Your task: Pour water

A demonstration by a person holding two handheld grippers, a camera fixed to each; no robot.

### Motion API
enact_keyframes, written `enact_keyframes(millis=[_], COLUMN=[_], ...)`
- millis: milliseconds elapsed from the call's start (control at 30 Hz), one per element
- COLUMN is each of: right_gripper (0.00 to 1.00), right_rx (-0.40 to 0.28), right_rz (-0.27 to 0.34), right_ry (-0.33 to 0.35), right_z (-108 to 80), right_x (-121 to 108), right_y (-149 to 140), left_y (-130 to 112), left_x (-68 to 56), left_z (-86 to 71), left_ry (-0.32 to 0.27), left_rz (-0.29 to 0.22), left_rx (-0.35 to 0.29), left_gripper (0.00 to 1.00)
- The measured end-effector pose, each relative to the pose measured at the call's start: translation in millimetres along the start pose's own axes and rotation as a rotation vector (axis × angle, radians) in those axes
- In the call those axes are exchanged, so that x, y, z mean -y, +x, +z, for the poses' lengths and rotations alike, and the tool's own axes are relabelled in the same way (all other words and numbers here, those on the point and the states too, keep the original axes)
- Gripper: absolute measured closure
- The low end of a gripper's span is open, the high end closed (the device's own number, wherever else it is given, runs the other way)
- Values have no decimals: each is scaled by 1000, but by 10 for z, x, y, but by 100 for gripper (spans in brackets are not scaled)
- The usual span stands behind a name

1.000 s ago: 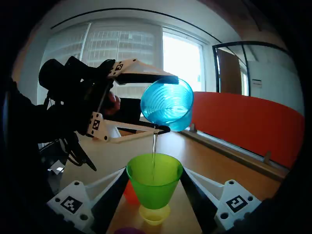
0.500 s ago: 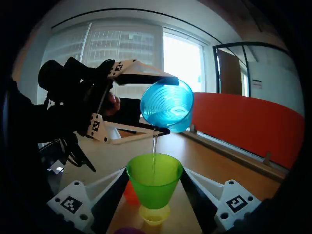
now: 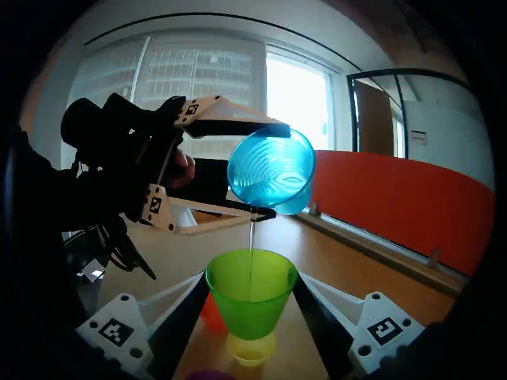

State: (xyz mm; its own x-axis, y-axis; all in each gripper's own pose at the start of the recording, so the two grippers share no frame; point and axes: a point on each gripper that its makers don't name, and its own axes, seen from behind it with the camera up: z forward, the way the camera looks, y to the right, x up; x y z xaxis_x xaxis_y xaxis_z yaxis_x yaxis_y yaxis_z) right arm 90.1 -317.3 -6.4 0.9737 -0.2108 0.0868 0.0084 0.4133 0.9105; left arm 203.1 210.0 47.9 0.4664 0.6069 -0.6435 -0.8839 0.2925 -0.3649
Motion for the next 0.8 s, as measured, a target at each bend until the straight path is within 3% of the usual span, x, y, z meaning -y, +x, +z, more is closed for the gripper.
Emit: enact_keyframes(millis=[800], right_gripper=[7], right_rx=[-1], right_rz=[-5], right_ry=[4], right_z=[15], right_x=[18], right_y=[3], left_y=[-10], left_x=[17], left_z=[-22], left_ry=[0], left_rz=[32], left_rx=[6], left_gripper=[12])
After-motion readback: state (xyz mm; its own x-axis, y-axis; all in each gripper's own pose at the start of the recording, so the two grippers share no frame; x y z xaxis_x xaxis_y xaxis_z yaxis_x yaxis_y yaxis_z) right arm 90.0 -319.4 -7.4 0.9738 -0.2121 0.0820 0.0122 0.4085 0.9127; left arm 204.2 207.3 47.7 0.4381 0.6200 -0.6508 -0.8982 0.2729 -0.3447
